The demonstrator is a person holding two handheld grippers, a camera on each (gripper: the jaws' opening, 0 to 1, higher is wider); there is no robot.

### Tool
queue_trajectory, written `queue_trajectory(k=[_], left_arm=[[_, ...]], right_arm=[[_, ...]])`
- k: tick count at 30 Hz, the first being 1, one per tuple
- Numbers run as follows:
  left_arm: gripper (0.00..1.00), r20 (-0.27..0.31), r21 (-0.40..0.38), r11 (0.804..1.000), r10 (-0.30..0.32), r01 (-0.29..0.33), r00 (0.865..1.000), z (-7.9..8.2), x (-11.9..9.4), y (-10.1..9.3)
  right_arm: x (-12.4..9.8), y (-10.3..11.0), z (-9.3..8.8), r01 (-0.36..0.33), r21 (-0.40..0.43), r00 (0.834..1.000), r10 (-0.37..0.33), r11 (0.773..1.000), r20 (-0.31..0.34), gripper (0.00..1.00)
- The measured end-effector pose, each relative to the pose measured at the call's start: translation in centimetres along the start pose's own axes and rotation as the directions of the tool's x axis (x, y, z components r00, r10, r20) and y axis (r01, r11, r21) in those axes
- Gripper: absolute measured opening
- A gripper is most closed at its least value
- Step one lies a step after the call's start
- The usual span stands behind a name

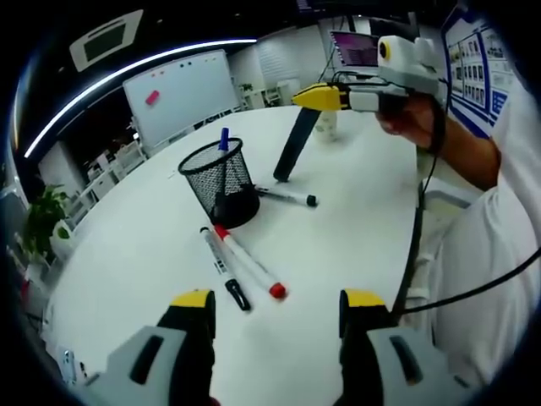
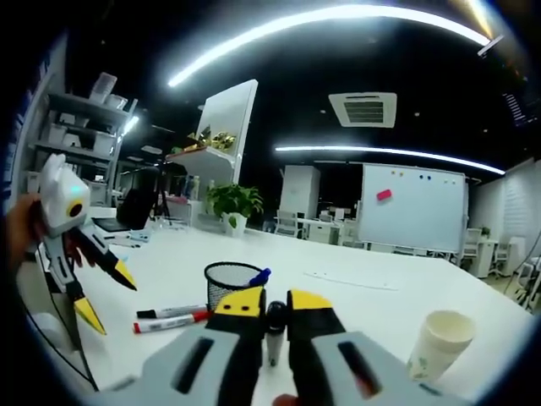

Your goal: Place the scattered laser pointers and whiteboard markers into the pen holder and stack the scattered paper cups together

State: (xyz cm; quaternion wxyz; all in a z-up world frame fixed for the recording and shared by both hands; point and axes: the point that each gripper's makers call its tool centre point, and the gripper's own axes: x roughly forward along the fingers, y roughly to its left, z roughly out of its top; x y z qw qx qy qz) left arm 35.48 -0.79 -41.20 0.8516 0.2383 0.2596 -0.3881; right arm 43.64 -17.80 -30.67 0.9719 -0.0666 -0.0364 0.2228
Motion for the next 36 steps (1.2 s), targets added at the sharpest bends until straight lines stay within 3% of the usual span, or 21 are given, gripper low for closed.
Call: queue_trajectory(k=[36], left_arm=[[0.60, 0.000, 0.007, 1.000, -0.001, 0.001, 1.000, 0.1, 0.0, 0.1]], right_arm=[[0.3, -1.1, 1.0, 0.006, 0.019, 1.000, -0.006, 1.000, 0.013, 0.10]])
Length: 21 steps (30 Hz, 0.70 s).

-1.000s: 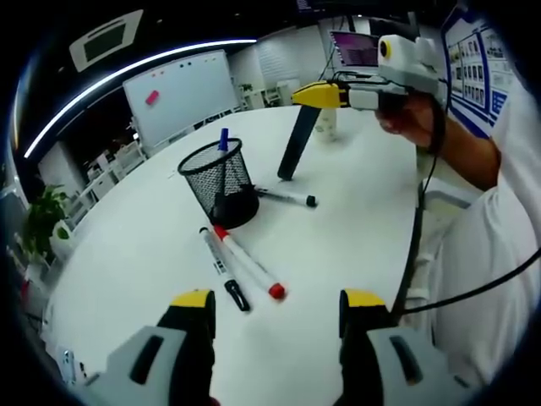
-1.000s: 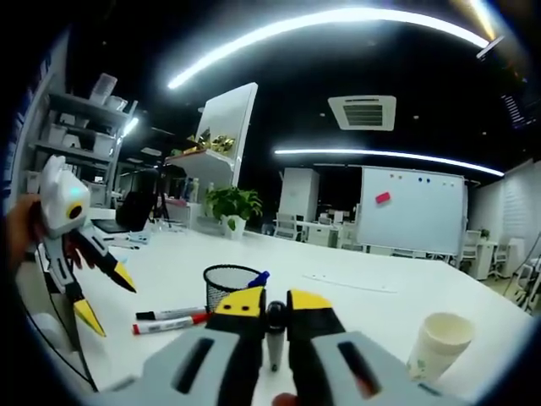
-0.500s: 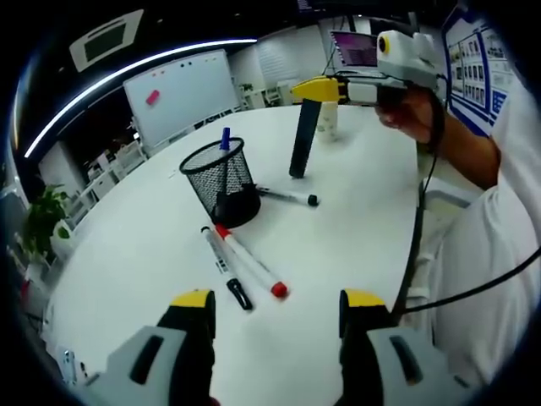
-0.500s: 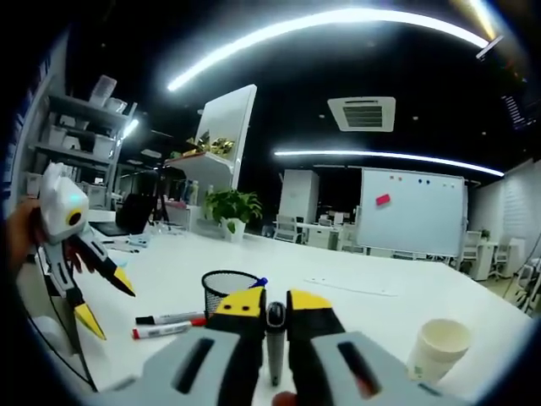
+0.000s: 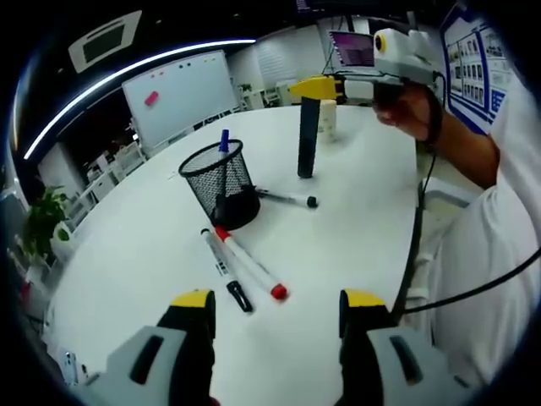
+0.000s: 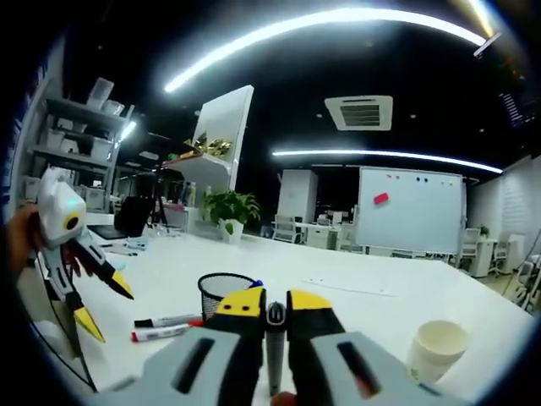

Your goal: Place the scattered laser pointers and whiteboard markers into the pen holder and stack the scattered paper cups together

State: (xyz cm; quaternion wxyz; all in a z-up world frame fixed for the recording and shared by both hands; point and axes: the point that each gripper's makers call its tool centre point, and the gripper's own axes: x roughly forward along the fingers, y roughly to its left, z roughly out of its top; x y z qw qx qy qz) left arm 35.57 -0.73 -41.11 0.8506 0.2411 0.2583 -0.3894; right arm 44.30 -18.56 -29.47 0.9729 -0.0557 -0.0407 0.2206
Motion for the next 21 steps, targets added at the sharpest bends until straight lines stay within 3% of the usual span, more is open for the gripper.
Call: queue_trajectory(k=[21], left_arm=[[0.60, 0.002, -0.015, 1.000, 0.006, -0.006, 1.000, -0.13, -0.14, 0.04]], right_arm=[[-0.26, 0.00, 0.58, -0.005, 0.015, 1.000, 0.005, 1.000, 0.018, 0.10]])
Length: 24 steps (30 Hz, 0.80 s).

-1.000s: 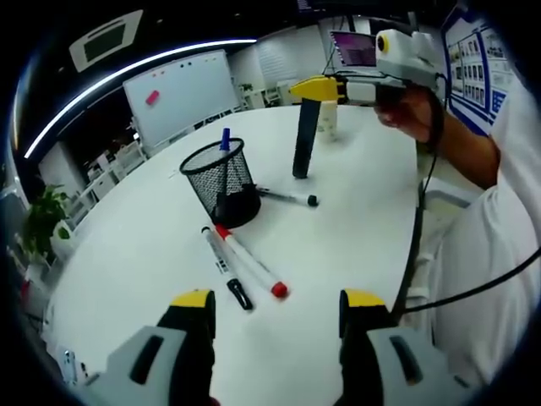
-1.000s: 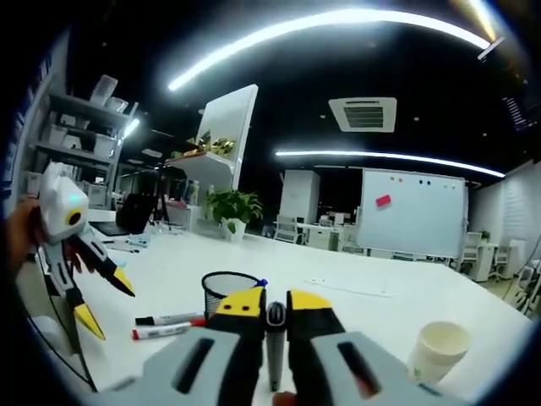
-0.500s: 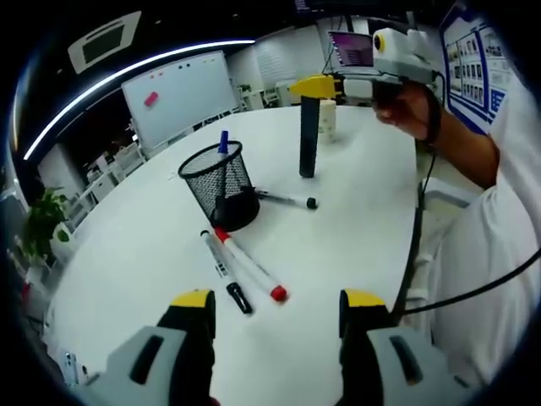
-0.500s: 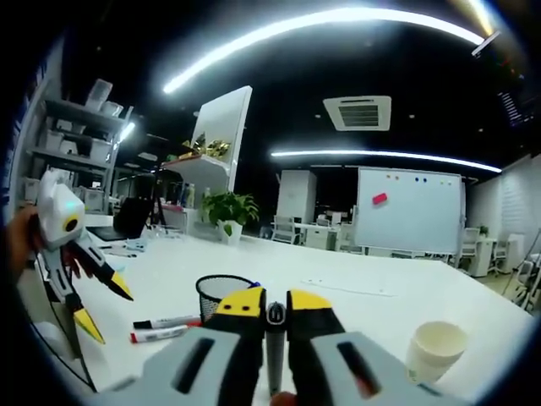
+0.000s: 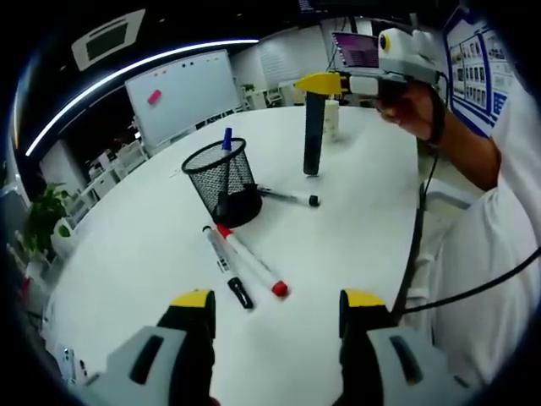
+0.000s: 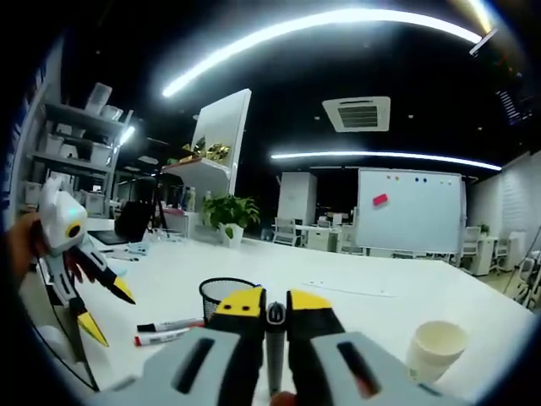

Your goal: Place the scattered laser pointers and whiteboard markers into the pen holder and stack the scattered paper cups together

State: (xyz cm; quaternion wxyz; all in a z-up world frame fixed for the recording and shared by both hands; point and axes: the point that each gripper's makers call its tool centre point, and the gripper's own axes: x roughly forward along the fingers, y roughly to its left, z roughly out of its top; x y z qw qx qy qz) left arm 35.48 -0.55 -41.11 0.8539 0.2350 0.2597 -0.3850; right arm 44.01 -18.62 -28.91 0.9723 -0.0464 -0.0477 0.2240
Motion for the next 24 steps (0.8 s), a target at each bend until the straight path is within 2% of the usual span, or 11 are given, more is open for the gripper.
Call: queue_trajectory(k=[10, 24], left_arm=[[0.60, -0.004, -0.005, 1.000, -0.005, 0.005, 1.000, -0.3, 0.1, -0.1], [0.60, -0.006, -0.006, 1.000, -0.004, 0.004, 1.000, -0.4, 0.1, -0.1]], right_arm=[[-0.1, -0.8, 1.1, 0.020, -0.003, 0.999, -0.019, 1.000, 0.030, 0.10], [0.1, -0.8, 1.9, 0.004, 0.008, 0.999, -0.004, 1.000, 0.043, 0.10]])
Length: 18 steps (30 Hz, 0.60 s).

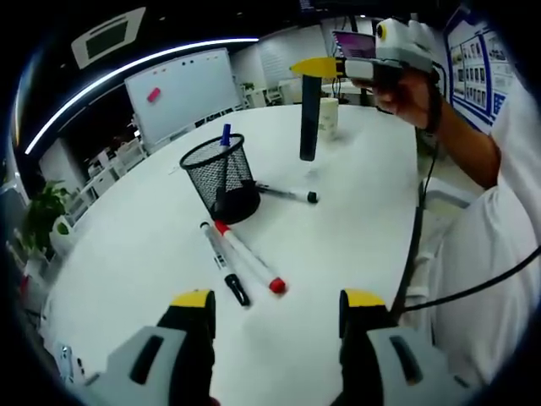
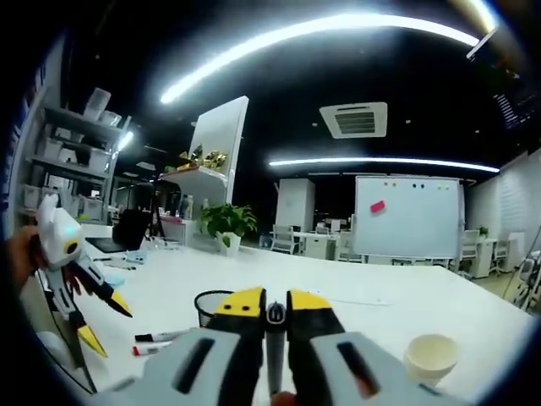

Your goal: Place the scattered laser pointers and whiteboard markers into the pen holder and stack the scattered paper cups together

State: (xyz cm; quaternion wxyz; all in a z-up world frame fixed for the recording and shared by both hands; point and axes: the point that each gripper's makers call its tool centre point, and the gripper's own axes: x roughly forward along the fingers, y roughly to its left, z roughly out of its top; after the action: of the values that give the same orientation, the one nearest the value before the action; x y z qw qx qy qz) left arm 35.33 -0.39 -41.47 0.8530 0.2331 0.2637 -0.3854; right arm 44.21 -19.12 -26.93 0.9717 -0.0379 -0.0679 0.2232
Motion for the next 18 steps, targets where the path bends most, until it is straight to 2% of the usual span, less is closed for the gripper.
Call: queue_trajectory(k=[18], left_arm=[[0.60, -0.004, 0.002, 1.000, -0.002, 0.002, 1.000, -0.1, 0.0, -0.1]], right_arm=[[0.3, 0.6, 2.1, -0.023, -0.030, 0.999, 0.025, 0.999, 0.041, 0.10]])
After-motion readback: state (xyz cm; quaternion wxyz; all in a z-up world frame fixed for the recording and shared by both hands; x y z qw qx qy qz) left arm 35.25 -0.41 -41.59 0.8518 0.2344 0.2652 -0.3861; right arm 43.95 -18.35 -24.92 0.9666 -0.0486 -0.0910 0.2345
